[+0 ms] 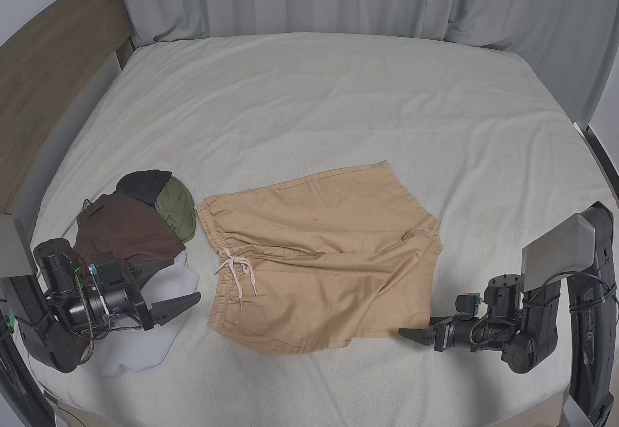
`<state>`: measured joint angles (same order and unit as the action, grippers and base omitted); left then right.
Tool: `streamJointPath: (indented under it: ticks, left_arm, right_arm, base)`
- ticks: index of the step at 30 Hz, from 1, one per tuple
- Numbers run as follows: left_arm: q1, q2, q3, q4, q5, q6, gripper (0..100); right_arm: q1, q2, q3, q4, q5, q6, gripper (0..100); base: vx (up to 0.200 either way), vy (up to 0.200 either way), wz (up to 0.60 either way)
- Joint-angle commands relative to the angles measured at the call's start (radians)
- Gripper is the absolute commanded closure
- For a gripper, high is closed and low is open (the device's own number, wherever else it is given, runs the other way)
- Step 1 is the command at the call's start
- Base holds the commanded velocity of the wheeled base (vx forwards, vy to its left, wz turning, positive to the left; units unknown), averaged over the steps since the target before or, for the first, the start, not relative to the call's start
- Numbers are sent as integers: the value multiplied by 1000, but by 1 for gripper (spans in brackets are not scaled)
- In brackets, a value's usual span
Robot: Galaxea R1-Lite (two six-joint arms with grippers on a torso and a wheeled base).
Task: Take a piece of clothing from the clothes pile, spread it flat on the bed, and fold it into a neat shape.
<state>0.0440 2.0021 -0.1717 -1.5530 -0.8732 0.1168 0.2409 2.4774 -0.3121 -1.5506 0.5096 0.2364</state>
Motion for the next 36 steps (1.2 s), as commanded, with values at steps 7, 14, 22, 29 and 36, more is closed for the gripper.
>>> streamJointPath:
  ticks: [7,14,22,29,36]
  left_arm:
    - [0,0,0,-1,0,0,0]
    - [0,0,1,-1,-1,0,0]
    - [-1,3,3,-1,-1,0,0]
    - [-10,21,17,1,0,-20,0]
    - [-3,72,9,1,3,-52,0]
  right_arm:
    - [2,6,-4,0,1,-2,100]
    - [-6,14,-4,0,0,-3,100]
    - [-52,-2,31,1,0,-11,100]
    - [-115,-43,91,3,6,-20,100]
    - [-152,-41,133,4,7,-94,100]
  base:
    - [0,0,0]
    - [0,0,0]
    - [0,0,0]
    - [0,0,0]
    - [0,0,0]
